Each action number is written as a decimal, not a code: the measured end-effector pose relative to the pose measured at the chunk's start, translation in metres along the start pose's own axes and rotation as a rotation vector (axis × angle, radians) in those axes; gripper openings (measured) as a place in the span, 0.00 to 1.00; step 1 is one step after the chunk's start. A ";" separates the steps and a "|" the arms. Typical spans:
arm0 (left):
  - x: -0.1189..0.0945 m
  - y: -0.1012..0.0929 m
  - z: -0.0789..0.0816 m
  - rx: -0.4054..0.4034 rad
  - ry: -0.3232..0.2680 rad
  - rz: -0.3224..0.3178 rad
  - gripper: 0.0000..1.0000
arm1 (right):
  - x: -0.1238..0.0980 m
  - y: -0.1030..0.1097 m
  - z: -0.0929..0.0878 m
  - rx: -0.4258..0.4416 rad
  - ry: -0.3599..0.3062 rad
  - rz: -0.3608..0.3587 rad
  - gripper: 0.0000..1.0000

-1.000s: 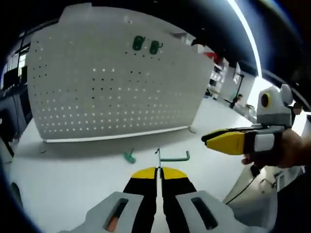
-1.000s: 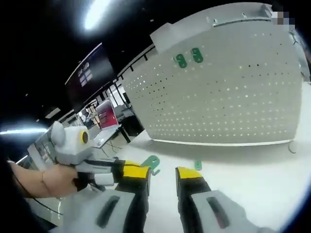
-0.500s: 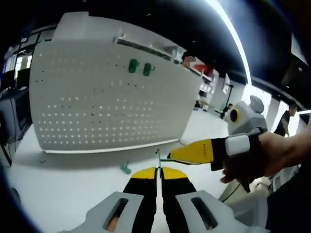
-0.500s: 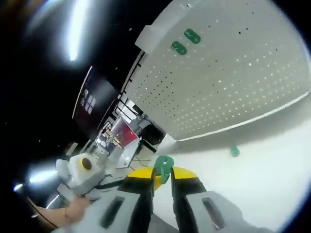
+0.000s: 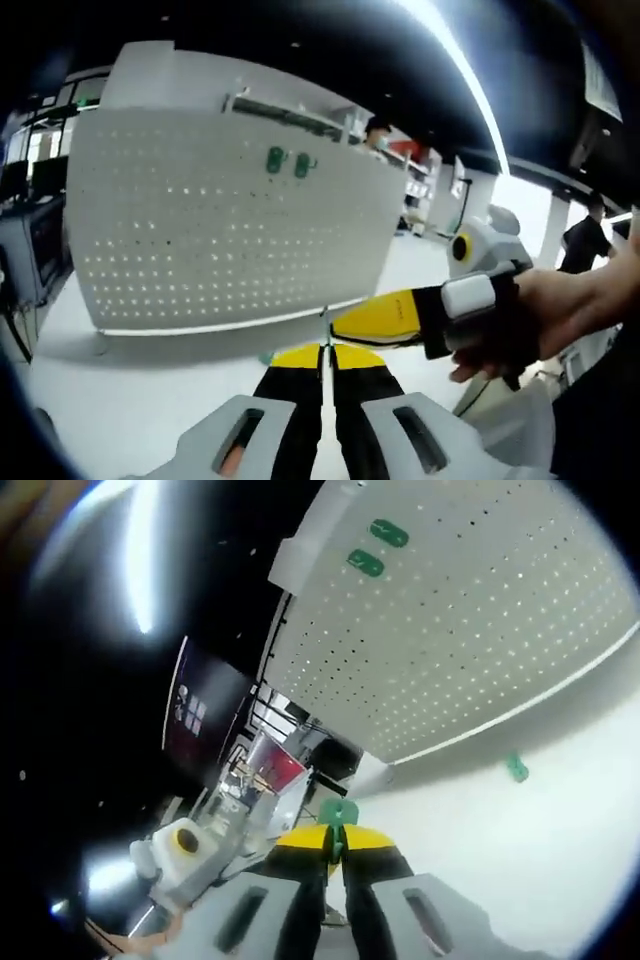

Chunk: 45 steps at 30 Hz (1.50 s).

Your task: Insert the hook assembly into the mounting plate slot until the hook locks in place.

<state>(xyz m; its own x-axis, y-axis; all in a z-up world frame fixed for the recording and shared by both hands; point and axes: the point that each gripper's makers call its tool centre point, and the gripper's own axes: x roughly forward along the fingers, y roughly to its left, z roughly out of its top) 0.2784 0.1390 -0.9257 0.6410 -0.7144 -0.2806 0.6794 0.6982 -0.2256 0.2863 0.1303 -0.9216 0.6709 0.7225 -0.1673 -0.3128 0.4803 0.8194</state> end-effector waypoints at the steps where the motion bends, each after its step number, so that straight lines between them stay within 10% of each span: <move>1: -0.002 0.001 0.001 0.008 -0.003 0.002 0.01 | 0.002 0.002 -0.001 0.011 0.001 0.003 0.01; 13: -0.017 0.020 0.003 0.070 0.003 0.019 0.02 | 0.022 0.017 -0.011 0.009 0.011 0.007 0.00; 19: -0.027 0.035 0.009 0.080 -0.004 0.023 0.06 | 0.036 0.032 -0.012 -0.210 0.030 -0.004 0.00; 33: -0.048 0.063 0.010 0.026 -0.001 -0.024 0.52 | 0.057 0.049 -0.004 -0.650 0.004 -0.069 0.00; 45: -0.055 0.052 0.016 0.026 -0.048 -0.083 0.88 | 0.057 0.052 0.010 -0.804 -0.034 -0.114 0.00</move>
<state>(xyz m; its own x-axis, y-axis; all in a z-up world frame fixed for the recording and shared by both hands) 0.2843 0.2133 -0.9070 0.5982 -0.7715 -0.2166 0.7394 0.6356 -0.2220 0.3152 0.1916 -0.8834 0.7435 0.6385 -0.1986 -0.6204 0.7695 0.1515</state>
